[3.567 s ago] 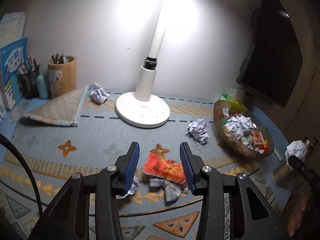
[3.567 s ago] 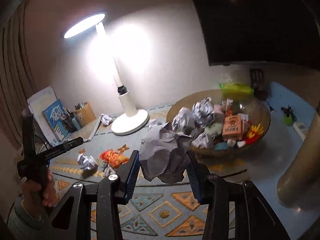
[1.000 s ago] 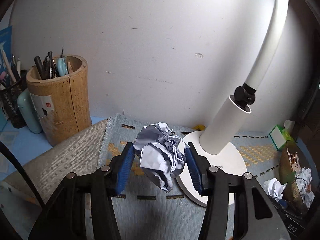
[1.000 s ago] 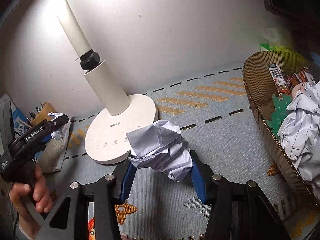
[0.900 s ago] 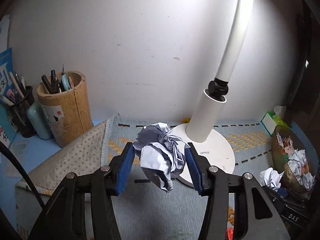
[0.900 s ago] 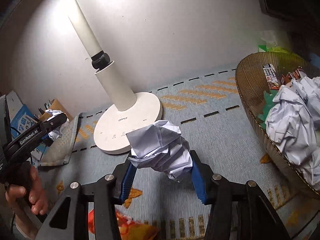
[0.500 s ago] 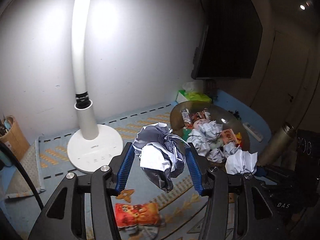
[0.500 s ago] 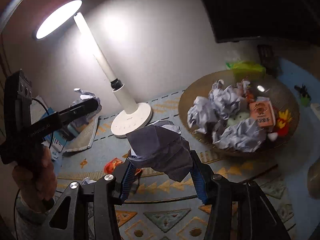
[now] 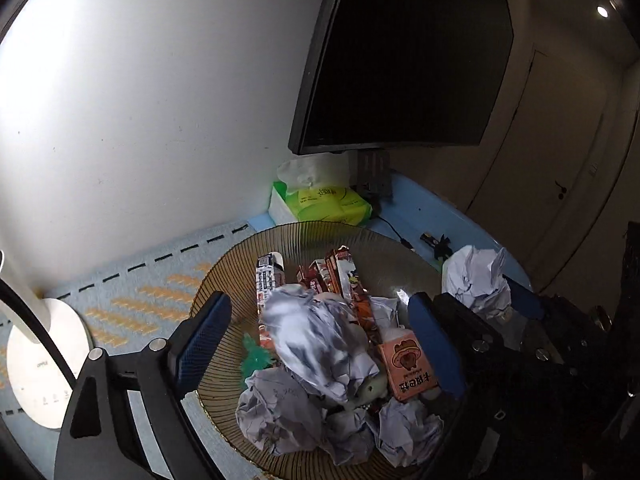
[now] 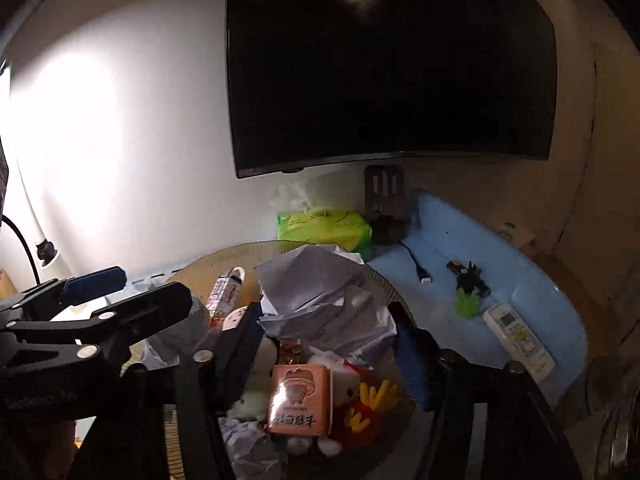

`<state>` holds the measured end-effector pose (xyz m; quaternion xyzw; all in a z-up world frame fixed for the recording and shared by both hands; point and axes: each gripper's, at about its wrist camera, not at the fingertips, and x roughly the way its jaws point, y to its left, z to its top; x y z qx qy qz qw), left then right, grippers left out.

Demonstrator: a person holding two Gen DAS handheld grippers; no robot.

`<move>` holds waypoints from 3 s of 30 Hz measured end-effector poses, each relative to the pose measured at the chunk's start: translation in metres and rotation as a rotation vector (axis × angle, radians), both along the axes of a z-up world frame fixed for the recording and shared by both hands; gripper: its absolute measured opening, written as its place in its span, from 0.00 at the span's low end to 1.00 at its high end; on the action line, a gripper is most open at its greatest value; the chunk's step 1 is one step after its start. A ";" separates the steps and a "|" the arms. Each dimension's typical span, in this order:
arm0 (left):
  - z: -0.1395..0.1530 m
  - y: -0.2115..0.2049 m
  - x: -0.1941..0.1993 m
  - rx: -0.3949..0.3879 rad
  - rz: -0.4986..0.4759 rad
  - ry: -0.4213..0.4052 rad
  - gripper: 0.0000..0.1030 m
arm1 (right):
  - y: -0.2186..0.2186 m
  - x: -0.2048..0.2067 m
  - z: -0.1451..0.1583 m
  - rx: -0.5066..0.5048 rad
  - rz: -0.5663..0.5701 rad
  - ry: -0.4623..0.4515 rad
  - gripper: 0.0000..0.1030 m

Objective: Organize objects

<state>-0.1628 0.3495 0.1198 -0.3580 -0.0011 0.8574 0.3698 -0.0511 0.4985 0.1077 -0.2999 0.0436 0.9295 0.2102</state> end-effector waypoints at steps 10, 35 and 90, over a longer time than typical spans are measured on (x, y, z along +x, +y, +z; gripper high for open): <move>0.021 -0.096 0.028 0.091 0.104 -0.018 0.87 | -0.006 0.046 -0.012 -0.041 0.027 0.024 0.79; -0.116 -0.371 0.182 -0.134 0.669 -0.127 0.99 | -0.218 0.079 -0.116 -0.177 0.555 -0.177 0.90; -0.105 -0.321 0.128 -0.079 0.341 -0.090 0.48 | -0.197 0.037 -0.108 -0.509 0.553 -0.171 0.37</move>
